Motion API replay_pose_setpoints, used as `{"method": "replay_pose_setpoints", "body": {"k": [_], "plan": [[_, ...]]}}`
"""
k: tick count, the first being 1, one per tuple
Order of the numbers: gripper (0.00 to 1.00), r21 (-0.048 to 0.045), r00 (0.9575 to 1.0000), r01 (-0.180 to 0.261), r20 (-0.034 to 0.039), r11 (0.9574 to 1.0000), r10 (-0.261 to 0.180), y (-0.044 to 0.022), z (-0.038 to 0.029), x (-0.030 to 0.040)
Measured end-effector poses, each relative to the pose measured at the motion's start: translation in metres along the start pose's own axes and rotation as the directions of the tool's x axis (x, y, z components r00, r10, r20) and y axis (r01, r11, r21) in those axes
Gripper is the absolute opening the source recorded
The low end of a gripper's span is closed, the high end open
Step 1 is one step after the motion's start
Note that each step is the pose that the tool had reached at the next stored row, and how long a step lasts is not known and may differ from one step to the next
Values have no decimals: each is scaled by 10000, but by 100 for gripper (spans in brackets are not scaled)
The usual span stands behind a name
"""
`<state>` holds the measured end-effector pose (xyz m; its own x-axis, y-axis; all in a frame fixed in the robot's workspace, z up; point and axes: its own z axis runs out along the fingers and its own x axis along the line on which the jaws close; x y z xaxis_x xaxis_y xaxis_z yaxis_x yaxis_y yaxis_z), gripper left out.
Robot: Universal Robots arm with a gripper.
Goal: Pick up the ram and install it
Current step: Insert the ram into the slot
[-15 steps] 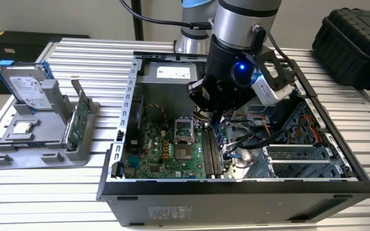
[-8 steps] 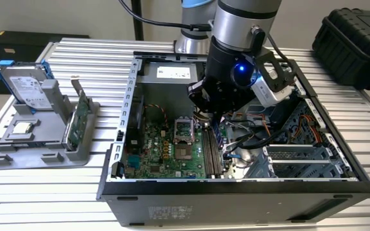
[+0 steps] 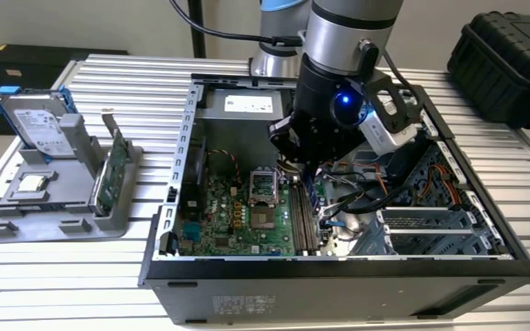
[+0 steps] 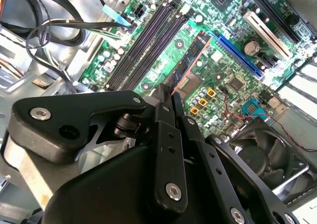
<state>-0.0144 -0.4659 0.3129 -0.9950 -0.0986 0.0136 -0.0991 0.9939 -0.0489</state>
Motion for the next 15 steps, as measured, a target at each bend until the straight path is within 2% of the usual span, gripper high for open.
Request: {"method": "replay_pose_setpoints", "body": {"k": [15], "plan": [[0,4,10000,0,0,10000,0,1,15,0]]}}
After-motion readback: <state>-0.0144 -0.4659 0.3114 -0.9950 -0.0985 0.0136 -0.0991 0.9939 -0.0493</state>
